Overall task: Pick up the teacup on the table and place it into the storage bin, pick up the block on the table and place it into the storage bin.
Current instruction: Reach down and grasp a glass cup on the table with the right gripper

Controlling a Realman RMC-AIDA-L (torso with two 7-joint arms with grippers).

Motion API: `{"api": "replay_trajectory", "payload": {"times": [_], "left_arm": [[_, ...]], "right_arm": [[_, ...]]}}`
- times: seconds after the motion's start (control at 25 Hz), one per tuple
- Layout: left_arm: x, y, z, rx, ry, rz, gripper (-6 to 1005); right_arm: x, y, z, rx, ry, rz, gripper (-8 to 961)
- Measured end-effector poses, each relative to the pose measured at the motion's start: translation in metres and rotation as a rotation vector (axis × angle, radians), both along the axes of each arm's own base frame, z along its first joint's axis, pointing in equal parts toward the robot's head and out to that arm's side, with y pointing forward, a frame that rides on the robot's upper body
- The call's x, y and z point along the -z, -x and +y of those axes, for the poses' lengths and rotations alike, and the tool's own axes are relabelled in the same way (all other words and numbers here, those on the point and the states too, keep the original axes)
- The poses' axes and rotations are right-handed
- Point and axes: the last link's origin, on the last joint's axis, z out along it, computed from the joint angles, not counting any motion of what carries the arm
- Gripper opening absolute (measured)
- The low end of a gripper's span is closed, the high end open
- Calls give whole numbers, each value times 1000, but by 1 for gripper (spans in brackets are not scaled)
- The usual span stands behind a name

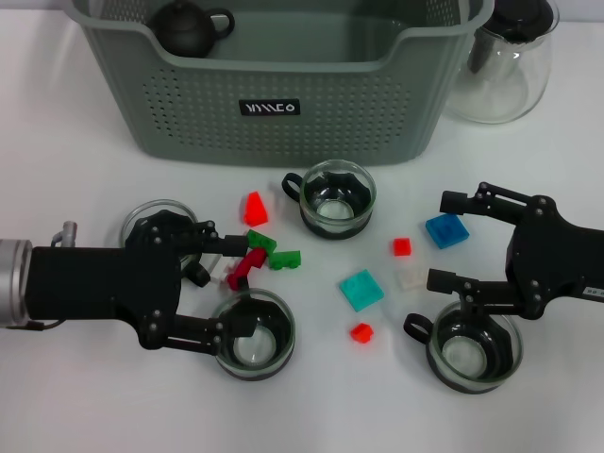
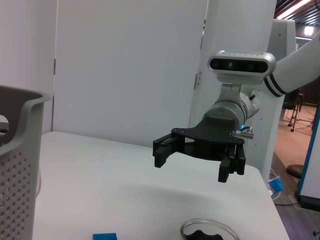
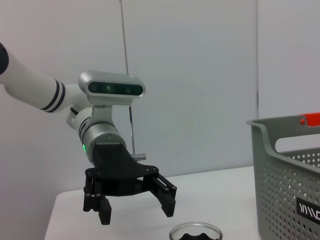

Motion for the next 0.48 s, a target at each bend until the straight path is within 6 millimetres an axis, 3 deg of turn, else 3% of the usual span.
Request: {"api": "replay_trajectory", "payload": {"times": [0.48], "left_arm": [[0,0,-1,1,4,-2,874]], "right_arm": [[0,0,0,-1,2,-1,910]]}}
